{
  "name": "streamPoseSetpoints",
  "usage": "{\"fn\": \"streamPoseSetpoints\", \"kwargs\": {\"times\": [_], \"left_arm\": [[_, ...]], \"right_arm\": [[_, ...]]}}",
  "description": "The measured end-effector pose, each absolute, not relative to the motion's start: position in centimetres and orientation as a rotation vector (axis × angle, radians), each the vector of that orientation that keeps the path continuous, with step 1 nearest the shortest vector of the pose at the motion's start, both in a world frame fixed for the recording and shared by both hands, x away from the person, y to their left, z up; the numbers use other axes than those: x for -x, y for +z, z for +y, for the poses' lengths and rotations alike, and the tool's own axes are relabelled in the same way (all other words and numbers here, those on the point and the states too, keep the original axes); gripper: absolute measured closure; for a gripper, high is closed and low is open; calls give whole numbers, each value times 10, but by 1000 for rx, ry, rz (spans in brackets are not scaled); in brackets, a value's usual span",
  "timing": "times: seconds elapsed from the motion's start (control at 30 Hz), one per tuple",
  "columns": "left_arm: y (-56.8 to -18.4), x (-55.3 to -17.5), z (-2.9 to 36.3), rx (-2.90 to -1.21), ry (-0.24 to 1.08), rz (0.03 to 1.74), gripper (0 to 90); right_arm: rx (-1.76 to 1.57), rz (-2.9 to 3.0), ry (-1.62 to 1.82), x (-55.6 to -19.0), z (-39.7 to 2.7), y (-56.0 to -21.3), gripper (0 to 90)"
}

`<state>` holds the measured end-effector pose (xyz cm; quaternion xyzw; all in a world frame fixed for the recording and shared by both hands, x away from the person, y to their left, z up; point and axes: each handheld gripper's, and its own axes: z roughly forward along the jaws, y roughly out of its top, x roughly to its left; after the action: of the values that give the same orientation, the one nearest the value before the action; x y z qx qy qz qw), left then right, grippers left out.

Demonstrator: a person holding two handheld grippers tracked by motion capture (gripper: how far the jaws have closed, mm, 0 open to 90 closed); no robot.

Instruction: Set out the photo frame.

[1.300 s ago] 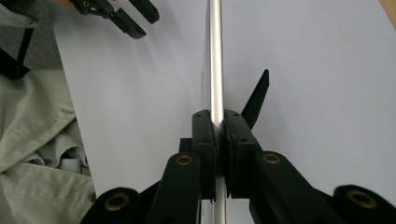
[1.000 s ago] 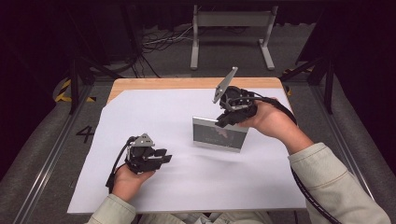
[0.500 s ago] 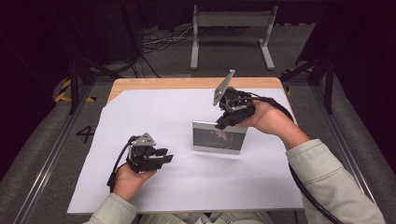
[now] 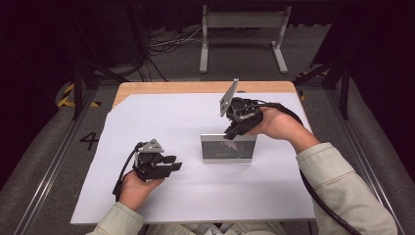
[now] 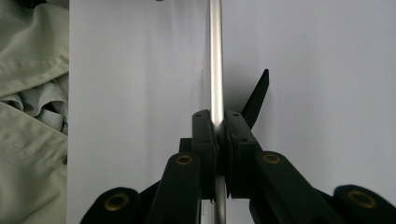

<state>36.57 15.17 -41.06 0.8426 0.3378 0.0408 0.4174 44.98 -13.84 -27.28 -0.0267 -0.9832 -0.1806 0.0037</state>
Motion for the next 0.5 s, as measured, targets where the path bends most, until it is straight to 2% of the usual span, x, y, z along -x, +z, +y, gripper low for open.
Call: {"fn": "streamPoseSetpoints", "kwargs": {"times": [0.5], "left_arm": [[-411, -366, 151, -2120, 103, 838, 610]], "right_arm": [[5, -3138, -530, -454, -140, -276, 828]]}}
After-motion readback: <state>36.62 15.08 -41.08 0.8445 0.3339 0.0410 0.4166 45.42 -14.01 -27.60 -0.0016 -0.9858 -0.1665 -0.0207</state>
